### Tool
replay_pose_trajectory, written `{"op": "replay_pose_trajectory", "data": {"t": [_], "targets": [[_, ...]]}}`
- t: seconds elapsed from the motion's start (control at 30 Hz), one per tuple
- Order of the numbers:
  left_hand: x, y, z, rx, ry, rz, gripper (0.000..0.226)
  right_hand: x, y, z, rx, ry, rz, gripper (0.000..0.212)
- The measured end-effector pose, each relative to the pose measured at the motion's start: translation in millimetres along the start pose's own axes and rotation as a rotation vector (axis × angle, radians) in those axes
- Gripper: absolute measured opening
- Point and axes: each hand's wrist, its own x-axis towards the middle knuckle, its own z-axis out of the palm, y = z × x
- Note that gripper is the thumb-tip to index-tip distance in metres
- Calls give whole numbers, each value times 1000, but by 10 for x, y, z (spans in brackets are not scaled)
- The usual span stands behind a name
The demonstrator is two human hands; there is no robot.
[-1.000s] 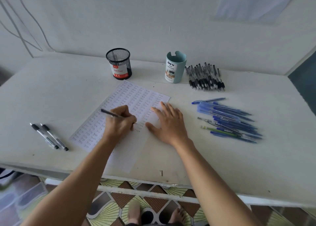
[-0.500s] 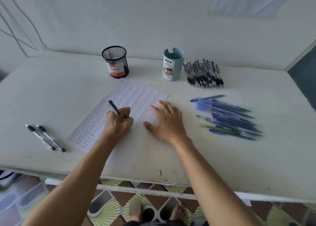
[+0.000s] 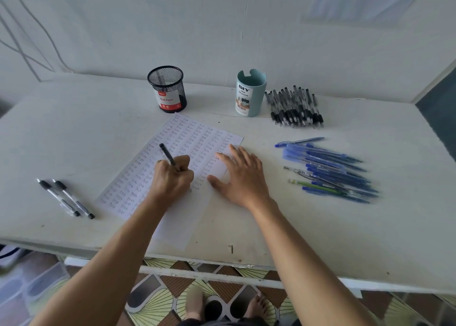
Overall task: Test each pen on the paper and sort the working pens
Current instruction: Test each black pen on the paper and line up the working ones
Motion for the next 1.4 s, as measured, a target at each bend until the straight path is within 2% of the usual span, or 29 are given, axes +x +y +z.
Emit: {"op": "replay_pose_trajectory", "data": {"t": [0.17, 0.3, 0.43, 0.57, 0.77, 0.97, 1.13, 1.2, 1.3, 1.37, 1.4], "targets": [[-14, 3, 11, -3, 6, -8, 30, 3, -1, 10, -9, -6, 7, 80], [-29, 29, 18, -9, -13, 36, 40, 1, 9, 2, -5, -12, 10, 71], [-23, 7, 20, -4, -11, 53, 40, 1, -4, 15, -8, -5, 9, 79], [-21, 11, 19, -14, -10, 36, 40, 1, 8, 19, -5, -7, 6, 75], [-35, 37, 35, -21, -43, 81, 43, -3, -15, 13, 2, 11, 12, 91], [-28, 23, 38, -18, -34, 73, 42, -2, -14, 2, -7, 5, 15, 85], [-6, 21, 37, -11, -28, 43, 38, -10, -33, -15, 6, 6, 15, 93], [29, 3, 2, -74, -52, 20, 34, -10, -35, -23, 4, -1, 17, 89], [93, -24, -85, -387, -50, 1, 15, -13, -29, -39, -13, -11, 10, 74], [119, -17, -111, -553, -37, -43, 3, -22, -36, -49, -15, 7, 8, 73], [126, -11, -116, -584, -27, -80, 12, -26, -45, -54, -17, 18, 16, 74]]}}
